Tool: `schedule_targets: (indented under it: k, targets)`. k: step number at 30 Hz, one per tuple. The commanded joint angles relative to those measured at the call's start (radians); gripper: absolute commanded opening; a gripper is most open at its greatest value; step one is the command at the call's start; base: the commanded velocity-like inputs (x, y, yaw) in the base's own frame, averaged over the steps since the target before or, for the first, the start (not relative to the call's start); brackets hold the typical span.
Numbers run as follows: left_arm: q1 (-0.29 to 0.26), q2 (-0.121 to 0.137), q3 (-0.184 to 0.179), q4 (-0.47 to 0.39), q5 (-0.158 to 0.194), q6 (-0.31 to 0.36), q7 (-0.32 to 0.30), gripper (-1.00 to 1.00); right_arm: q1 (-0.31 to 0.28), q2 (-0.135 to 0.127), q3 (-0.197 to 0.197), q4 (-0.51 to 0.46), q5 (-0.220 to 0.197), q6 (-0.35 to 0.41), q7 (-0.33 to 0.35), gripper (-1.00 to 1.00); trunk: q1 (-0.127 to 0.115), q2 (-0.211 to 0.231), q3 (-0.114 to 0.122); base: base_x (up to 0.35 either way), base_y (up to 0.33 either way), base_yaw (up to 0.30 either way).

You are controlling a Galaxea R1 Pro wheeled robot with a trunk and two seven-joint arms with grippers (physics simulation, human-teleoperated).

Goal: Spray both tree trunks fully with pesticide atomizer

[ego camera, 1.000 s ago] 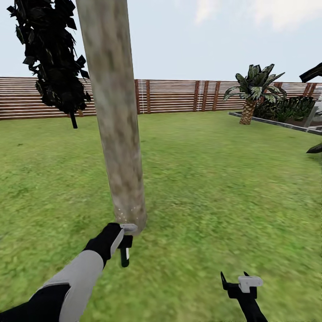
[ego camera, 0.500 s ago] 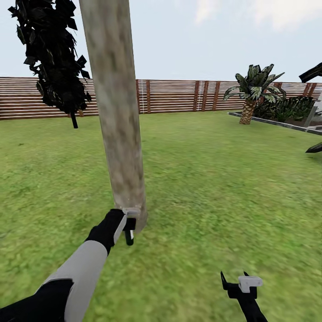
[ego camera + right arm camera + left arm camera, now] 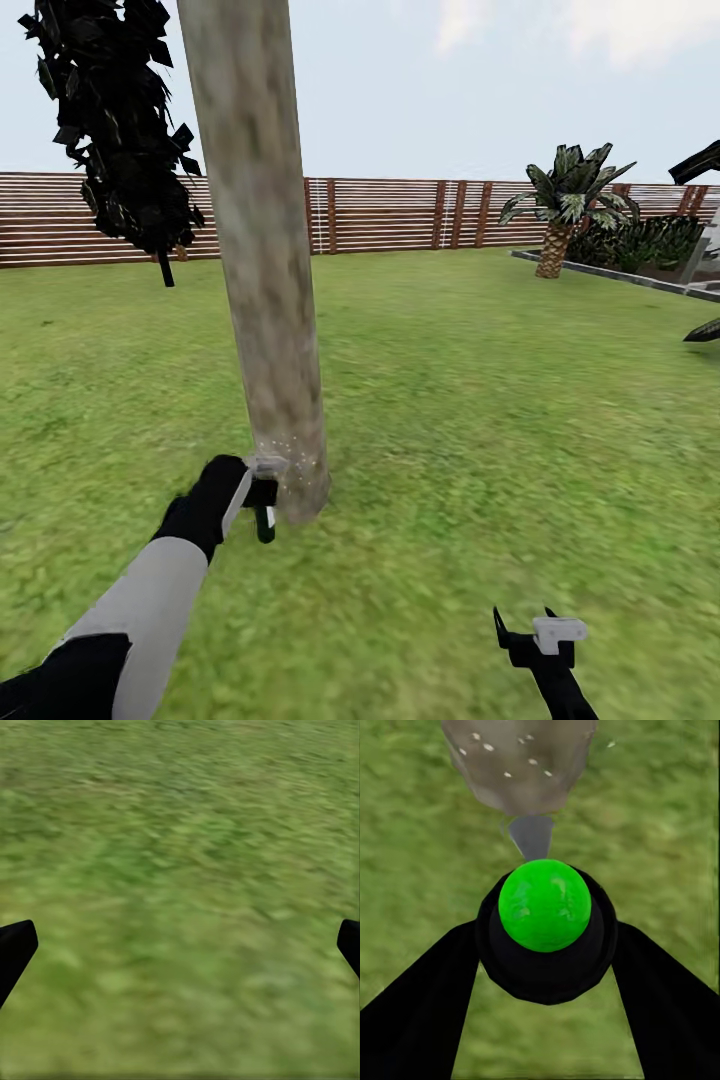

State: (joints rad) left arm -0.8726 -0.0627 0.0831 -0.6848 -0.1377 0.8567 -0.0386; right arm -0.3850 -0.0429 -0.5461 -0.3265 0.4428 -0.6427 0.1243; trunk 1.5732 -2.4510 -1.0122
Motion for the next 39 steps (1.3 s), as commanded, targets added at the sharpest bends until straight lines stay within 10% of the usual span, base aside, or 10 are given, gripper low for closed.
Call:
schedule_targets:
  k: [1, 3, 7, 13, 16, 27, 39]
  targets:
    - [0.017, 0.001, -0.047, -0.002, -0.006, -0.003, -0.036, -1.00, 0.000, 0.000, 0.000, 0.001, 0.000, 0.000, 0.000, 1.00, 0.000, 0.000, 0.000, 0.000, 0.000, 0.000]
    - [0.037, 0.003, -0.170, -0.004, -0.001, -0.003, -0.075, -1.00, 0.000, 0.000, 0.000, 0.000, -0.001, 0.000, 0.000, 1.00, 0.000, 0.000, 0.000, 0.000, 0.000, 0.000]
    - [0.042, 0.012, -0.192, -0.001, -0.002, -0.001, -0.082, -1.00, 0.000, 0.000, 0.000, 0.000, 0.000, 0.001, 0.000, 1.00, 0.000, 0.000, 0.000, 0.000, 0.000, -0.134]
    - [0.044, 0.167, -0.023, 0.010, 0.003, 0.001, -0.088, -1.00, 0.000, 0.000, 0.001, 0.001, 0.001, 0.001, 0.000, 1.00, 0.000, 0.000, 0.000, 0.000, 0.000, -0.219]
    - [0.044, 0.184, -0.003, 0.010, 0.002, 0.001, -0.097, -1.00, 0.000, 0.000, 0.002, 0.001, 0.001, 0.001, 0.000, 1.00, 0.000, 0.000, 0.000, 0.000, 0.000, -0.035]
    - [0.039, 0.011, -0.091, -0.010, -0.003, 0.038, -0.098, -1.00, 0.000, 0.000, 0.001, 0.001, 0.001, 0.000, 0.000, 1.00, 0.000, 0.000, 0.000, 0.000, 0.000, -0.001]
    - [0.036, 0.016, -0.097, -0.166, -0.007, 0.136, -0.098, -1.00, 0.000, 0.000, 0.001, 0.001, 0.001, 0.000, 0.000, 1.00, 0.000, 0.000, 0.000, -0.166, 0.048, 0.000]
